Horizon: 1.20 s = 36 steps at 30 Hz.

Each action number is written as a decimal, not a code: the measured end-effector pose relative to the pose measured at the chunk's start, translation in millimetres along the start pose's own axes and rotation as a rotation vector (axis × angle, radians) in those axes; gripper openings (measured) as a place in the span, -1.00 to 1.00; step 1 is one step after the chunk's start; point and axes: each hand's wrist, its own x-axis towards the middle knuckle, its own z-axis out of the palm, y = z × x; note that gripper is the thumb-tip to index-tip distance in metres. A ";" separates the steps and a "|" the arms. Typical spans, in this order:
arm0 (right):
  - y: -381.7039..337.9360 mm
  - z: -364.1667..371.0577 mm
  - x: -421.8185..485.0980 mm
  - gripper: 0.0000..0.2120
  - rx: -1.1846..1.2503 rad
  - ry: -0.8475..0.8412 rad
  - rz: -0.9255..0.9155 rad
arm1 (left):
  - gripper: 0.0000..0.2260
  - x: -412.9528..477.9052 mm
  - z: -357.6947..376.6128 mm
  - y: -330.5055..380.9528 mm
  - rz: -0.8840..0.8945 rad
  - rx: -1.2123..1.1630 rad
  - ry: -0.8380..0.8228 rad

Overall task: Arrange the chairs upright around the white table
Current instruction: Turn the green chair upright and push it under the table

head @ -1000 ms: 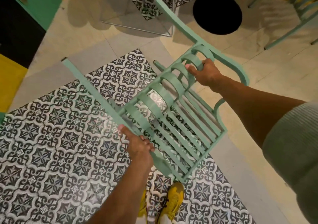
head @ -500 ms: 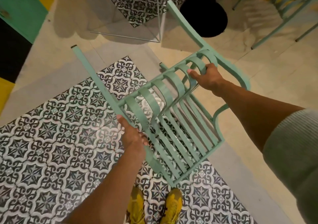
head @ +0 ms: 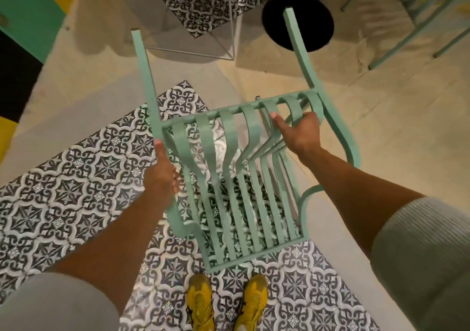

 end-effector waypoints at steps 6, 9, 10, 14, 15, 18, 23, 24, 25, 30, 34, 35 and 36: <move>21.1 -14.2 -18.2 -0.18 0.033 0.077 0.038 | -0.24 -1.5 12.3 4.4 0.071 0.103 -0.053; 35.0 -28.6 -23.3 -0.23 0.046 0.110 0.053 | -0.19 -6.1 26.8 8.0 0.067 0.170 -0.066; 38.5 -32.3 -26.1 -0.23 0.054 0.120 0.062 | -0.17 -6.6 30.7 10.2 0.069 0.190 -0.072; 46.8 -35.3 -42.6 -0.26 0.120 0.189 0.103 | -0.21 -3.1 39.1 19.9 0.105 0.242 -0.109; 46.9 -33.9 -47.8 -0.30 0.142 0.215 0.105 | -0.22 -1.0 39.4 22.8 0.113 0.242 -0.105; 50.4 -29.9 -64.7 -0.52 0.220 0.301 0.068 | -0.23 6.1 37.8 32.0 0.158 0.270 -0.110; 56.8 -18.4 -82.7 -0.39 0.249 0.306 0.120 | -0.19 12.6 32.4 41.1 0.229 0.367 -0.143; 58.3 -18.5 -82.1 -0.36 0.246 0.297 0.131 | -0.19 12.5 33.0 41.2 0.235 0.361 -0.146; 59.3 -19.2 -81.0 -0.35 0.246 0.284 0.137 | -0.20 12.1 33.2 41.1 0.241 0.357 -0.147; 65.9 -23.4 -84.3 -0.26 0.155 0.246 0.133 | -0.27 9.1 29.8 37.8 0.325 0.429 -0.115; 81.5 -35.4 -108.1 -0.31 0.054 0.288 0.045 | -0.47 -4.1 13.1 17.0 0.471 0.385 -0.146; 88.0 -42.7 -114.5 -0.37 0.021 0.322 -0.005 | -0.50 -7.1 7.9 8.6 0.486 0.355 -0.154; 95.2 -51.6 -120.9 -0.43 -0.007 0.364 -0.052 | -0.51 -10.0 2.8 -0.1 0.489 0.323 -0.149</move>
